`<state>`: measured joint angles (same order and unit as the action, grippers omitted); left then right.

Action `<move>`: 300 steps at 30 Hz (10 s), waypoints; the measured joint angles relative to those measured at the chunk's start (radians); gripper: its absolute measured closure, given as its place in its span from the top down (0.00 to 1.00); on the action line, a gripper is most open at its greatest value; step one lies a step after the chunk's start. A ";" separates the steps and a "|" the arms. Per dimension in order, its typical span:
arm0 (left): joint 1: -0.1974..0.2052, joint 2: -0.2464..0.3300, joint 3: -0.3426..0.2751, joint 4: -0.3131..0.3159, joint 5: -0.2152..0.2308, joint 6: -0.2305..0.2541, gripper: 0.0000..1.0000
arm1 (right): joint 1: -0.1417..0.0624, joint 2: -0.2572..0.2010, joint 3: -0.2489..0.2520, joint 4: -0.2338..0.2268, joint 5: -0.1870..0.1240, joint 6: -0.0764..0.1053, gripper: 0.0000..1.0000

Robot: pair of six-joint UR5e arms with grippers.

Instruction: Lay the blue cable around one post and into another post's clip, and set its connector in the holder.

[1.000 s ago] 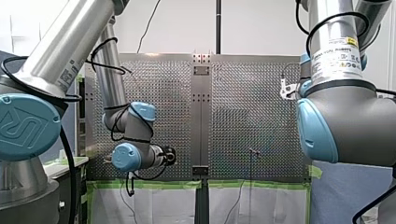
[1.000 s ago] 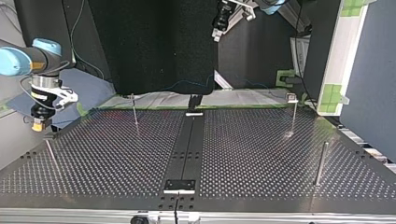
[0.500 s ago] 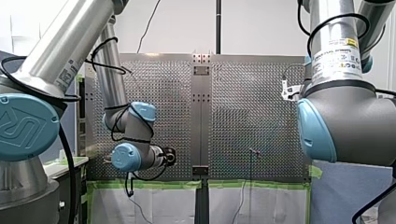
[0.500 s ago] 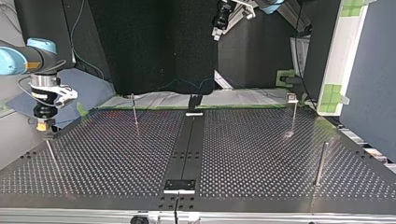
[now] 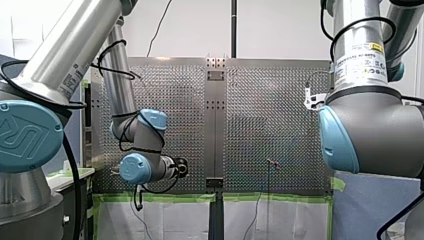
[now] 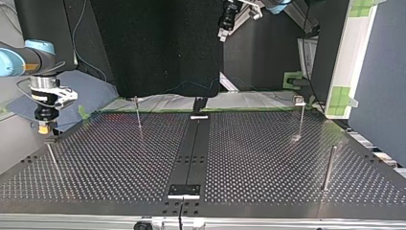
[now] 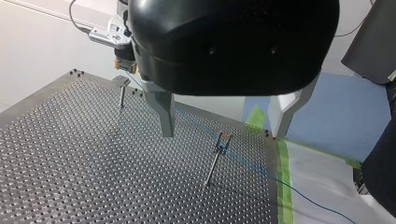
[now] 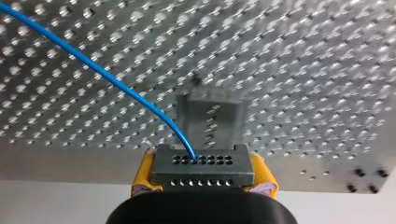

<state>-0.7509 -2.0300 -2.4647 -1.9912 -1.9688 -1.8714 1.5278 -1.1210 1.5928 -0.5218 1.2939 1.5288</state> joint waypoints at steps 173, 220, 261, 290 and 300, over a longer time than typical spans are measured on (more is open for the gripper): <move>-0.004 0.000 0.036 -0.020 0.000 -0.002 0.99 | -0.002 0.069 -0.127 0.047 -0.092 0.098 0.93; -0.004 0.000 0.038 -0.024 0.000 -0.003 0.99 | 0.030 0.069 -0.127 0.061 -0.127 0.079 1.00; -0.006 0.000 0.039 -0.028 -0.005 -0.002 0.99 | 0.067 0.069 -0.127 0.191 -0.086 -0.022 1.00; -0.007 0.000 0.038 -0.034 -0.017 0.000 0.99 | 0.112 0.041 -0.101 0.233 0.026 -0.054 1.00; -0.007 0.000 0.038 -0.034 -0.017 0.000 0.99 | 0.151 0.036 -0.082 0.239 0.049 -0.069 1.00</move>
<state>-0.7580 -2.0300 -2.4263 -2.0251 -1.9857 -1.8714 1.6784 -1.0850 1.5105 -0.2823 1.3425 1.4599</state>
